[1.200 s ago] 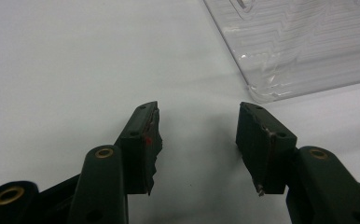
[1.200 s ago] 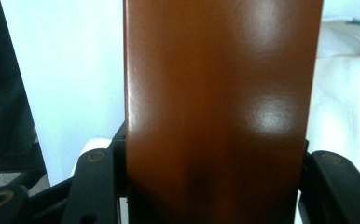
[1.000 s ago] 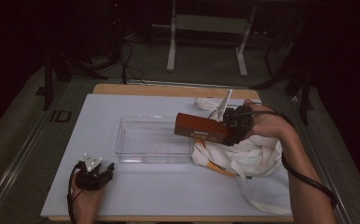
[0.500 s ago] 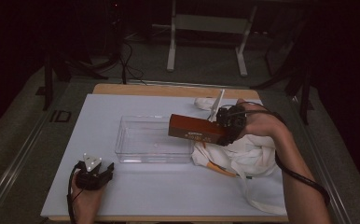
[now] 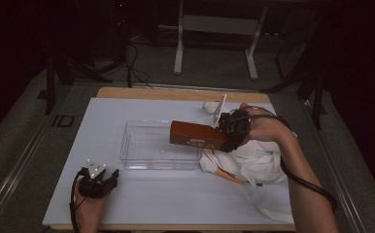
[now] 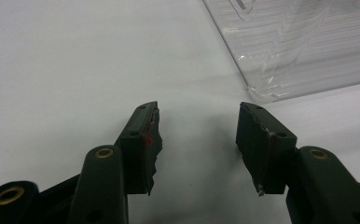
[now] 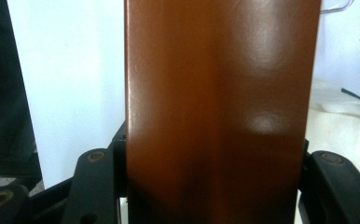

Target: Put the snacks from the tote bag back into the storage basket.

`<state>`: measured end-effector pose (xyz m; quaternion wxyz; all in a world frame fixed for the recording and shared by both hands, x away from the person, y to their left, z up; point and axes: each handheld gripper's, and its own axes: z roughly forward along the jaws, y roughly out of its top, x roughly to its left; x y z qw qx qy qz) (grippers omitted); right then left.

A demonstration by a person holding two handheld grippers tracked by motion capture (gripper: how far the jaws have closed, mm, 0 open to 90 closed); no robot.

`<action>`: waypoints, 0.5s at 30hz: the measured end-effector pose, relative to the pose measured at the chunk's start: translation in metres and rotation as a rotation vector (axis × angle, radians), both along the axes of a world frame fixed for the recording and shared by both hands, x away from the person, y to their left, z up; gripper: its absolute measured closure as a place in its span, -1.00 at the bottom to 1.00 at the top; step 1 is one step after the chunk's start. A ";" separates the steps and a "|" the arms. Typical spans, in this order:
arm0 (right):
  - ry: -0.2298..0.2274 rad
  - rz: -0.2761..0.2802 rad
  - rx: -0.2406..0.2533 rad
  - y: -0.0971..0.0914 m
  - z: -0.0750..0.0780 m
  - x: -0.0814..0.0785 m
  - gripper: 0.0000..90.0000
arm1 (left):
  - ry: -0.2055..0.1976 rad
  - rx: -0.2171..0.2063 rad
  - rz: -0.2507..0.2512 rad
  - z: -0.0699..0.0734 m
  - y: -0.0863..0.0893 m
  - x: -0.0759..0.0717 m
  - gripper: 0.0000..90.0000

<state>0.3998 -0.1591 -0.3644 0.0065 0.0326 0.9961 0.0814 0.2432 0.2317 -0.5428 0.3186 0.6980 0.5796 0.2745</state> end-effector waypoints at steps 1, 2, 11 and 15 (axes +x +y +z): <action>0.001 0.001 0.001 0.001 -0.001 0.000 -0.03 | 0.000 0.000 0.000 0.000 0.000 0.000 0.10; 0.003 0.004 0.001 0.002 -0.001 0.000 -0.03 | 0.000 0.000 0.000 0.000 0.000 0.000 0.10; 0.007 0.020 -0.020 0.012 -0.005 0.000 -0.03 | -0.001 -0.001 -0.001 0.000 0.000 0.000 0.10; 0.007 0.025 -0.029 0.016 -0.004 0.000 -0.03 | -0.001 -0.001 -0.001 0.000 0.000 0.000 0.10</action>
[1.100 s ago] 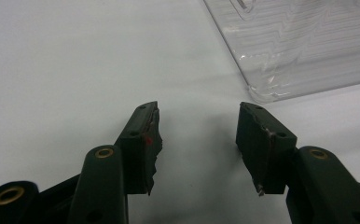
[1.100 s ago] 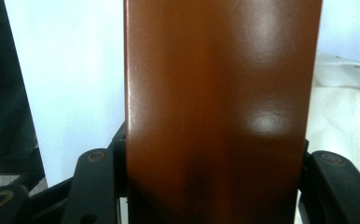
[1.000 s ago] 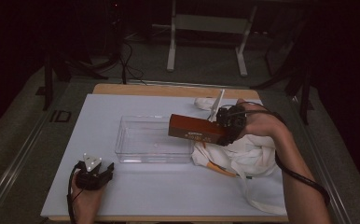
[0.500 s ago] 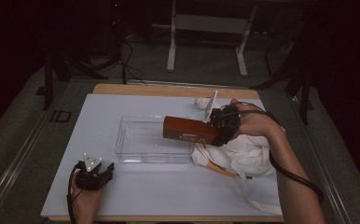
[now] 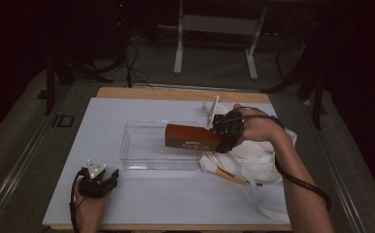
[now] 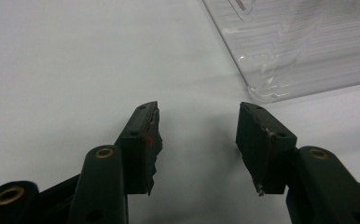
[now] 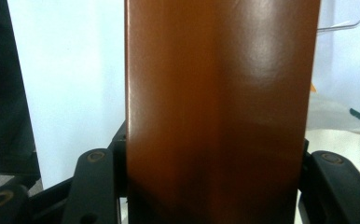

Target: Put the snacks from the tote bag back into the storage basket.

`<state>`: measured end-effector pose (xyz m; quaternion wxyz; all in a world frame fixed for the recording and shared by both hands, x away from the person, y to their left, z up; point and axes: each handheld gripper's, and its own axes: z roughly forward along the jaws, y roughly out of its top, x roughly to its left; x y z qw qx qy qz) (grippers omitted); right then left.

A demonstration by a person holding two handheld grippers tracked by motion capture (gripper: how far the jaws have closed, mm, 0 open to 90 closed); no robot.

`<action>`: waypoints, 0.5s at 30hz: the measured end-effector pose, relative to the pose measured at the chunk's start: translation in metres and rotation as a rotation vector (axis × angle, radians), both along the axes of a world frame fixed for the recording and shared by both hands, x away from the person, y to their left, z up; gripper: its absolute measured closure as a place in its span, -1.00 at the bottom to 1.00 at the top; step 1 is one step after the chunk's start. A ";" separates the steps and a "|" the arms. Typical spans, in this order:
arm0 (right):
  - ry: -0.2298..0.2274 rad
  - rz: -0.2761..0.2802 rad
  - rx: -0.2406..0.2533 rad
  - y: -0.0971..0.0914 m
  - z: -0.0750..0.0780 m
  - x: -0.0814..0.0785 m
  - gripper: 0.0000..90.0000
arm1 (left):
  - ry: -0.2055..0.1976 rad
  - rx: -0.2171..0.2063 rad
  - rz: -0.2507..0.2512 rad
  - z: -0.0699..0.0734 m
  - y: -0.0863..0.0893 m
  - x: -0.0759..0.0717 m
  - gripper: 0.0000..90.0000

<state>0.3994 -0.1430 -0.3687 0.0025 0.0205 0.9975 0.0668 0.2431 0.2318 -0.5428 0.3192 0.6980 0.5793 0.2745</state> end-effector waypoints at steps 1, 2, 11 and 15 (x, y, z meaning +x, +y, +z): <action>-0.003 0.008 0.000 0.002 0.000 0.000 -0.03 | -0.001 0.000 0.000 0.000 0.000 0.000 0.10; -0.003 0.008 -0.002 0.003 0.000 0.000 -0.03 | -0.001 0.000 0.000 0.000 0.000 0.000 0.10; -0.002 0.024 -0.016 0.015 -0.002 0.000 -0.03 | 0.000 -0.007 0.001 0.000 0.001 0.000 0.10; 0.000 0.029 -0.027 0.019 -0.002 0.000 -0.03 | 0.002 -0.008 0.002 0.000 0.001 0.000 0.10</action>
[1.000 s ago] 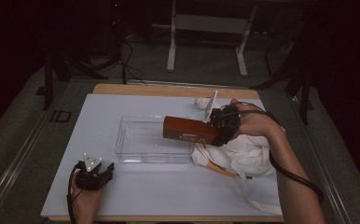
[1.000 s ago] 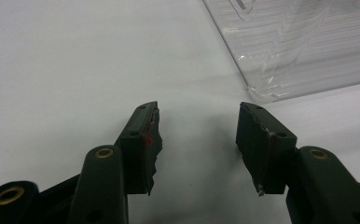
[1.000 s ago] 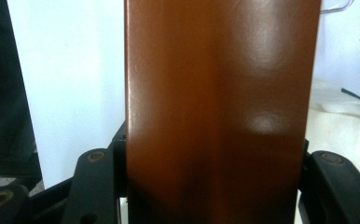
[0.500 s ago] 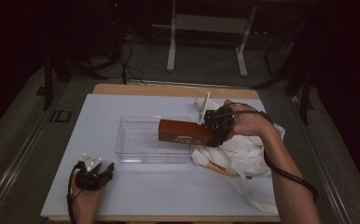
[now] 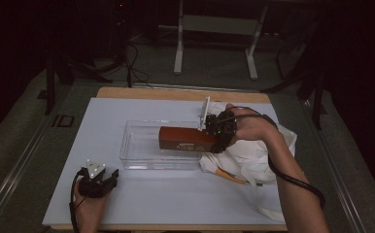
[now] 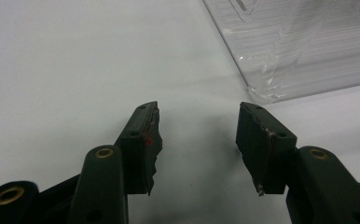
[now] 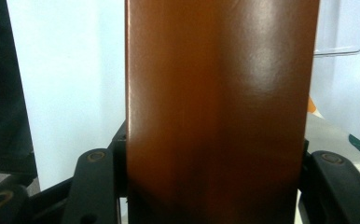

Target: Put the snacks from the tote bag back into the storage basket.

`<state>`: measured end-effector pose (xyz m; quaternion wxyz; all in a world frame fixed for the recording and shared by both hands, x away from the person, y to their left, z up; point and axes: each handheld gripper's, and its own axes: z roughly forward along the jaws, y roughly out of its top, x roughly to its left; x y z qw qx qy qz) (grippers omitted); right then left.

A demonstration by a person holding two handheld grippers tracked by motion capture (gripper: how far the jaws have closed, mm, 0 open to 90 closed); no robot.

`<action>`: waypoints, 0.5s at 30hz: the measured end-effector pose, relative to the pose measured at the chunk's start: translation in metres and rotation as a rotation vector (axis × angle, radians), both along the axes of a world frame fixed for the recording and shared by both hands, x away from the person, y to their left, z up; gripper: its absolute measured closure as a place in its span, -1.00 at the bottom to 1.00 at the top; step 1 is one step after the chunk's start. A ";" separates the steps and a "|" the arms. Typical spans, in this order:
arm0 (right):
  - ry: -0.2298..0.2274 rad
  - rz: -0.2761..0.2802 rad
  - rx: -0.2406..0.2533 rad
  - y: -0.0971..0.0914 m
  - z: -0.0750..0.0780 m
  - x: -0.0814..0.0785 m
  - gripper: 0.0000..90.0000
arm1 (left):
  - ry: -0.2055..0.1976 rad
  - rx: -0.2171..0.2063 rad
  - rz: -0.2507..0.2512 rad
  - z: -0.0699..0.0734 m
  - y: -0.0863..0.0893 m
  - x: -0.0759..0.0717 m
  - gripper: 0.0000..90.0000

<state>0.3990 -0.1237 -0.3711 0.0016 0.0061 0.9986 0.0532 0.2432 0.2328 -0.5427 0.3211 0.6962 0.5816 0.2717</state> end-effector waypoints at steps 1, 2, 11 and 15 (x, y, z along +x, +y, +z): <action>-0.002 0.009 0.001 0.001 0.000 0.001 -0.03 | -0.001 -0.001 0.001 0.000 0.000 0.000 0.10; 0.000 0.009 -0.001 0.002 0.000 0.000 -0.03 | -0.001 -0.001 0.001 0.000 0.000 0.000 0.10; -0.002 0.017 -0.013 0.011 -0.002 0.001 -0.03 | -0.001 -0.005 0.004 0.000 0.001 0.000 0.10; -0.003 0.024 -0.015 0.014 -0.003 0.003 -0.03 | -0.002 -0.006 0.004 0.000 0.001 0.000 0.10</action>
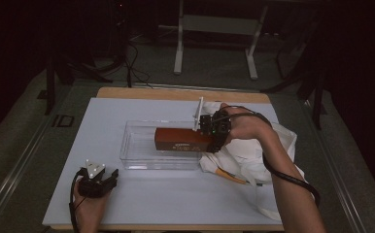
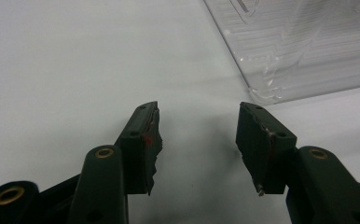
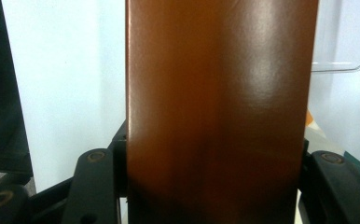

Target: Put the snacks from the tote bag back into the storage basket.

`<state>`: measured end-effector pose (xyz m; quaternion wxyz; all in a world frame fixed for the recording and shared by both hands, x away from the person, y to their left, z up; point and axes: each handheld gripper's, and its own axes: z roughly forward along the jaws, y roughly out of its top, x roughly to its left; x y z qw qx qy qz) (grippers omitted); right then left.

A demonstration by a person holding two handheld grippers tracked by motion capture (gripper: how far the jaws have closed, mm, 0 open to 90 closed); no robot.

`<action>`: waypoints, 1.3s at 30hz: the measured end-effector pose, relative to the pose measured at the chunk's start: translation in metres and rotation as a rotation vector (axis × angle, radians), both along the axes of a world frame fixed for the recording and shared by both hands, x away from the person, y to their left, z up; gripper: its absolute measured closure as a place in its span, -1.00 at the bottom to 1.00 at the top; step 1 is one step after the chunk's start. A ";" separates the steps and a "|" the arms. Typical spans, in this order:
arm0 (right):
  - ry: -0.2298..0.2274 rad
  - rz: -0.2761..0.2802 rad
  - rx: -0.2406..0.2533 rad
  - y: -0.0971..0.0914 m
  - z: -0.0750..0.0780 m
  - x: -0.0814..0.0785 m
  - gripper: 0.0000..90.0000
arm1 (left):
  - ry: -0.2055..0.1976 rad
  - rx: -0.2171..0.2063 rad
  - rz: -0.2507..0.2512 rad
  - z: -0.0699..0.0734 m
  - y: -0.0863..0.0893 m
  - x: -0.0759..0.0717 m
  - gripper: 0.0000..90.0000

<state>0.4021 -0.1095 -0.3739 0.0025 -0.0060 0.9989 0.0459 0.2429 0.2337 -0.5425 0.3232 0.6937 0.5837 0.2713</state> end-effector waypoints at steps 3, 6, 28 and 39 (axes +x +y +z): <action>-0.003 0.003 -0.001 0.003 0.000 0.001 -0.03 | -0.001 -0.001 0.000 0.000 0.000 0.000 0.10; -0.002 0.001 -0.004 0.005 -0.001 0.001 -0.03 | -0.002 -0.003 0.002 0.000 0.000 0.000 0.10; -0.008 0.021 -0.032 0.020 -0.009 0.002 -0.03 | -0.001 -0.003 0.002 0.000 0.000 0.000 0.10; -0.016 0.031 -0.049 0.028 -0.015 0.001 -0.04 | -0.001 -0.003 0.000 0.000 0.000 0.000 0.10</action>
